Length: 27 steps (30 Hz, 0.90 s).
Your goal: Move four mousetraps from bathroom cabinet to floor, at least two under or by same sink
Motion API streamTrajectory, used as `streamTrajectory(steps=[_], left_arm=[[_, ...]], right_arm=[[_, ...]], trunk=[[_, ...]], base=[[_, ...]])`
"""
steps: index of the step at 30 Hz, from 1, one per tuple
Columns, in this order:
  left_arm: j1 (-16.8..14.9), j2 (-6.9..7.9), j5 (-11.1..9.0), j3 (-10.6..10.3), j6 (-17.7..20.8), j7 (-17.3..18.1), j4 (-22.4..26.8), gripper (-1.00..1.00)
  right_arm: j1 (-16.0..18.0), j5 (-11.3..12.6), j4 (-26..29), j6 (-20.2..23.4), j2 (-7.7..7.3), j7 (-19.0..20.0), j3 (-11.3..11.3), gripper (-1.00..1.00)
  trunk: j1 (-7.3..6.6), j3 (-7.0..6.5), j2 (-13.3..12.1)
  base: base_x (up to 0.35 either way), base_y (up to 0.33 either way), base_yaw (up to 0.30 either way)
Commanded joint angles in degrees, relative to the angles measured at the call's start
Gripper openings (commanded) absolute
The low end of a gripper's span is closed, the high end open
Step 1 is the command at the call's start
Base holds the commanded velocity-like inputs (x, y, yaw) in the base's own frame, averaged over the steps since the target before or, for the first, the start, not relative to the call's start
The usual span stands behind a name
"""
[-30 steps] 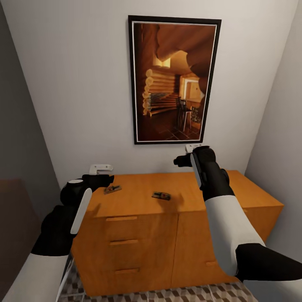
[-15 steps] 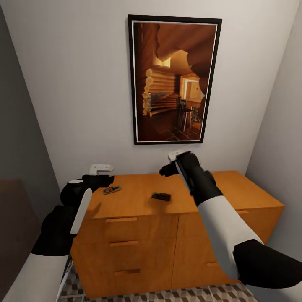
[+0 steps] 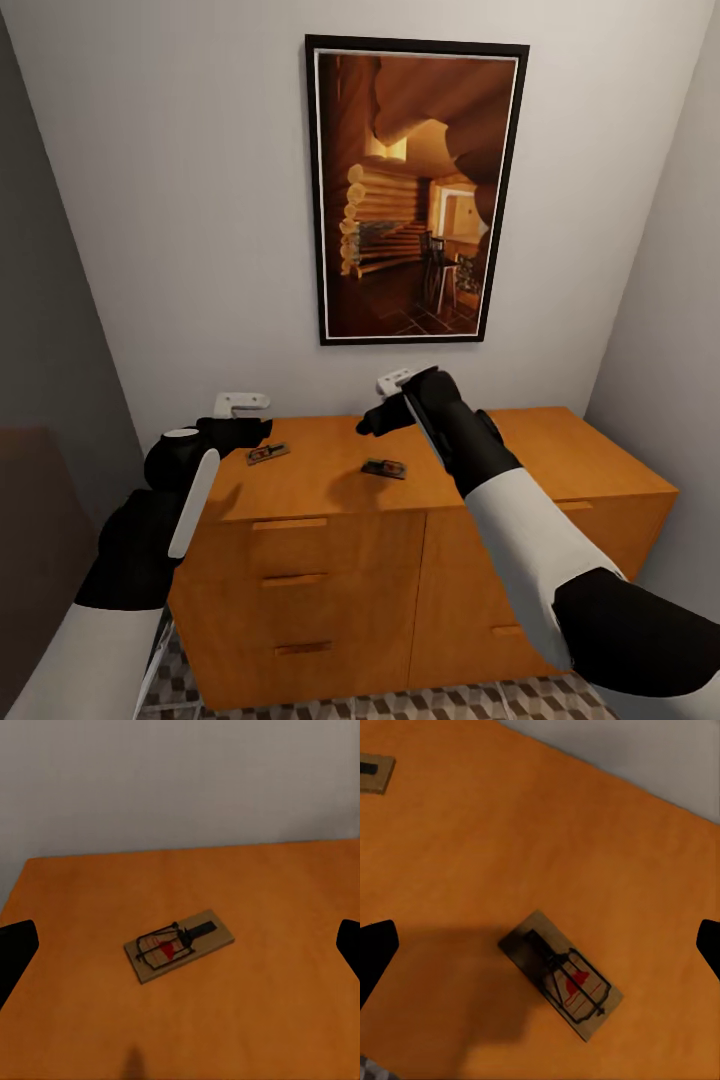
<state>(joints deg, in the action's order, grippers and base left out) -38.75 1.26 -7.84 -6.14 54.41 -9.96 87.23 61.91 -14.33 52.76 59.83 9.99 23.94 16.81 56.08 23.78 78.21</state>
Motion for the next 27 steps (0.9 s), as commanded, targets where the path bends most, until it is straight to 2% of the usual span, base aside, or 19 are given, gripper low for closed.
streamTrajectory(steps=[1, 5, 10, 13, 18, 27], left_arm=[[-0.06, 0.06, -0.62, -0.11, 0.22, -0.59, 0.05, 1.0], [-0.06, 0.06, -0.64, -0.1, 0.24, -0.59, 0.05, 1.0], [-0.04, 0.06, -0.66, -0.15, 0.29, -0.59, 0.05, 1.0], [-0.04, 0.06, -0.68, -0.17, 0.32, -0.59, 0.05, 1.0], [-0.05, 0.06, -0.79, -0.12, 0.38, -0.59, 0.05, 1.0], [-0.03, 0.06, -0.94, -0.15, 0.43, -0.59, 0.05, 1.0]], right_arm=[[0.05, -0.59, 0.03, 0.17, 0.01, 0.62, 0.1, 1.0], [0.05, -0.52, -0.02, 0.17, 0.01, 1.54, 0.29, 1.0], [0.05, -0.49, -1.53, 0.17, 0.01, 5.18, 0.18, 1.0], [0.16, -0.54, -3.19, 0.17, -0.48, 7.19, 0.04, 1.0], [2.08, -0.49, -6.99, 0.17, -1.48, 9.31, -0.07, 1.0], [7.26, -0.52, -16.27, 0.17, -1.92, 12.65, -0.19, 1.0]], trunk=[[0.0, 0.07, 0.04], [0.0, 0.07, 0.04], [0.0, 0.07, 0.04], [0.0, 0.07, 0.04], [0.0, 0.07, 0.04], [0.0, 0.07, 0.04]], base=[[0.0, 0.0, 0.0], [0.0, 0.0, 0.0], [0.0, 0.0, 0.0], [0.0, 0.0, 0.0], [0.0, 0.0, 0.0], [0.0, 0.0, 0.0]])
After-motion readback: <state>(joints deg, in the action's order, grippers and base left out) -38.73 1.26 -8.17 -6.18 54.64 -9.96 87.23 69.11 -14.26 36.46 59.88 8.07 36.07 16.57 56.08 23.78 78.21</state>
